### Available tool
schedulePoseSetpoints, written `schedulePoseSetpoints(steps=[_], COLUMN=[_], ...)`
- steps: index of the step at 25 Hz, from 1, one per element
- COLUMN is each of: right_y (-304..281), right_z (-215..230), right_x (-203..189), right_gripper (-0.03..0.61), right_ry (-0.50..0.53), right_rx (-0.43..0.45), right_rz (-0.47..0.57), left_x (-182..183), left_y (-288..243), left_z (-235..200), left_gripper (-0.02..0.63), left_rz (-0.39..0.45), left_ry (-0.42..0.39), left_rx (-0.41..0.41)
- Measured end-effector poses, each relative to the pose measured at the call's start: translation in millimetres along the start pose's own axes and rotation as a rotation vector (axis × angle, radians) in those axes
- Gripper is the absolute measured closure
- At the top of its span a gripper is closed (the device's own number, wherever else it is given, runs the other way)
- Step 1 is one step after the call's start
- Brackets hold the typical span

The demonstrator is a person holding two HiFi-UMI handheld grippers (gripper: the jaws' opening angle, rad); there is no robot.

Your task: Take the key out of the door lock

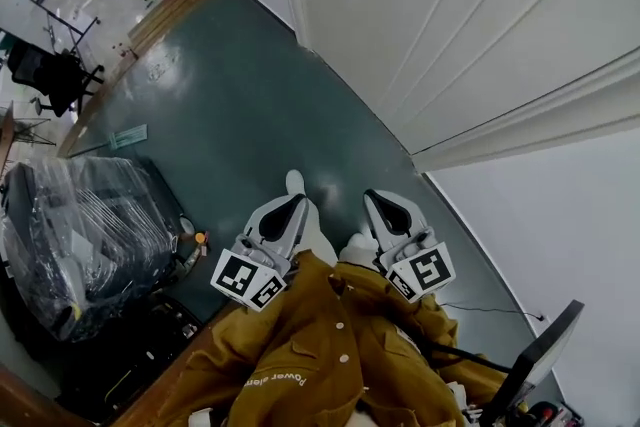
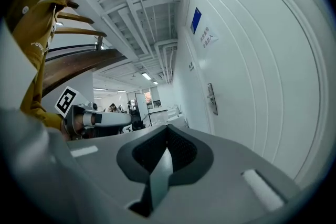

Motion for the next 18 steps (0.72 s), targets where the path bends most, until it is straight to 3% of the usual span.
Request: schedulePoseSetpoints(steps=[5,10,18], right_y=[-89,-187,-280], right_z=[47,89,147], right_x=[13,62,98], right_gripper=[0.574,0.574,0.574], right_ry=[0.008,0.012,0.044], right_rx=[-0.024,-0.06,-0.102], right_rz=[-0.033,0.016,0.004], left_x=[31,84,136], left_y=[-53,-99,-160], left_z=[-80,-165,-259], left_gripper=[0.614,0.614,0.615], left_rz=[0.007,0.016,0.017], left_ry=[0.037,0.063,0.088], left_rx=[-0.018,-0.06,-0.059])
Point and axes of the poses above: the fingertips, and each gripper's own axes: y backward along the fingers, z to its right, x out of its top, the point moved 6 cm from there along y, backward along the fingers, and after that the axes turned 8 degrees about x, right-handed, at the moved point
